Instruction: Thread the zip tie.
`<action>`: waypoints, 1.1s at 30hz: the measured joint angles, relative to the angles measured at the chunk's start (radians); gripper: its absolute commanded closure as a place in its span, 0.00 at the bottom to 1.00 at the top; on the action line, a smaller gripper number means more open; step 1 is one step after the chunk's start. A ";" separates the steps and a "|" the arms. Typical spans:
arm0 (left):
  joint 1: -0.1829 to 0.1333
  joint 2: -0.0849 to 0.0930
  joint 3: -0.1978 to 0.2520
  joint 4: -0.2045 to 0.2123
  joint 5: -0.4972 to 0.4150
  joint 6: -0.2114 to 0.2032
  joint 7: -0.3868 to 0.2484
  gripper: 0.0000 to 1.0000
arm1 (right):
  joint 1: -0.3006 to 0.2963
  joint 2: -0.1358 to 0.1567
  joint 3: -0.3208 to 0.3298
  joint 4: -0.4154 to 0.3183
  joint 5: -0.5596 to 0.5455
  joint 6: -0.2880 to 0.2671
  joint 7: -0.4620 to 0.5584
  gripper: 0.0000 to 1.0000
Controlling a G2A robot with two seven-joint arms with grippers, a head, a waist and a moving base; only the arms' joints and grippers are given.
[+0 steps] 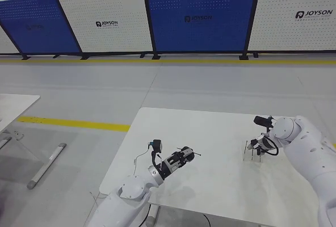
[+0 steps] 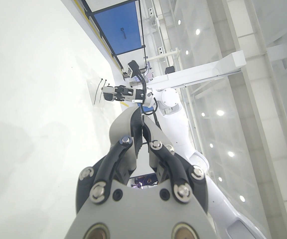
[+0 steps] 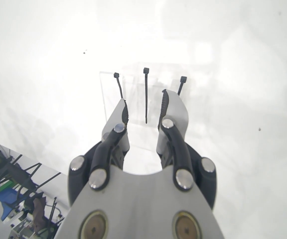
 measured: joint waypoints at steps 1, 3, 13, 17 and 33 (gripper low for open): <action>0.000 0.000 0.000 0.000 0.000 0.000 0.000 1.00 | 0.004 -0.006 -0.002 0.012 0.000 -0.001 -0.001 0.71; 0.000 0.000 0.000 0.000 0.000 0.000 0.000 1.00 | 0.009 -0.015 -0.004 0.031 -0.001 -0.004 -0.002 0.72; 0.000 0.000 0.000 0.000 0.000 0.000 0.000 1.00 | 0.038 -0.058 -0.013 0.119 -0.005 -0.020 0.000 0.74; 0.000 0.000 0.000 0.000 0.000 0.000 0.000 1.00 | 0.046 -0.072 -0.014 0.145 -0.007 -0.024 -0.002 0.74; 0.000 0.000 0.000 0.000 0.000 0.000 0.000 1.00 | 0.067 -0.113 -0.009 0.228 -0.017 -0.020 0.005 0.78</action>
